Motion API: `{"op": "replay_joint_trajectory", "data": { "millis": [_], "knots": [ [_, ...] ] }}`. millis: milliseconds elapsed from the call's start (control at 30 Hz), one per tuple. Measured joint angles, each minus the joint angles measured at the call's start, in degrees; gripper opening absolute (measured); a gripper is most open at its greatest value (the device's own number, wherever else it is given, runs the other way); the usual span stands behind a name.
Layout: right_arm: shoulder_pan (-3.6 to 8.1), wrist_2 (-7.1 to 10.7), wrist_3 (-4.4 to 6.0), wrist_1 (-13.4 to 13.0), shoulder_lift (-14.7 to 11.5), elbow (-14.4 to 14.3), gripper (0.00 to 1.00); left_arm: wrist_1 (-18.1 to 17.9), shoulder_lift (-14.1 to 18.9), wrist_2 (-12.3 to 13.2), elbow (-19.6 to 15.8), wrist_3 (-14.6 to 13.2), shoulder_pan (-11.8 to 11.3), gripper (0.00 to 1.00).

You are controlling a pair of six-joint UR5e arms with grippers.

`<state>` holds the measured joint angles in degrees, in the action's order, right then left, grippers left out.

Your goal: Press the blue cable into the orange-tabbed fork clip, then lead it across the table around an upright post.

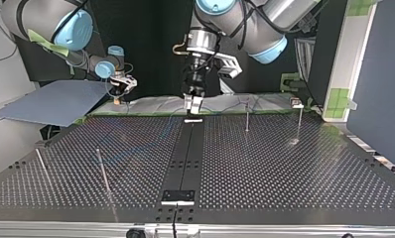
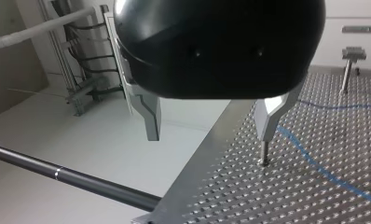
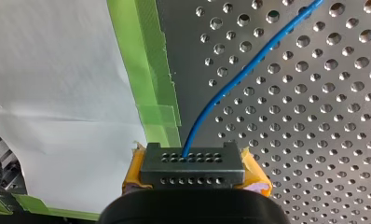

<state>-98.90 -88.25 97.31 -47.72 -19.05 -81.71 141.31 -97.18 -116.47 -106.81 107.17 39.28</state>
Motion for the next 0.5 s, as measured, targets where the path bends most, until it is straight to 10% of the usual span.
{"op": "replay_joint_trajectory", "data": {
  "millis": [500],
  "knots": [
    [-0.09, 0.00, 0.00, 0.09, 0.00, 0.03, 0.00, -8.52, -2.37, 1.98, -8.52, 6.98, -1.59, 0.99]
  ]
}}
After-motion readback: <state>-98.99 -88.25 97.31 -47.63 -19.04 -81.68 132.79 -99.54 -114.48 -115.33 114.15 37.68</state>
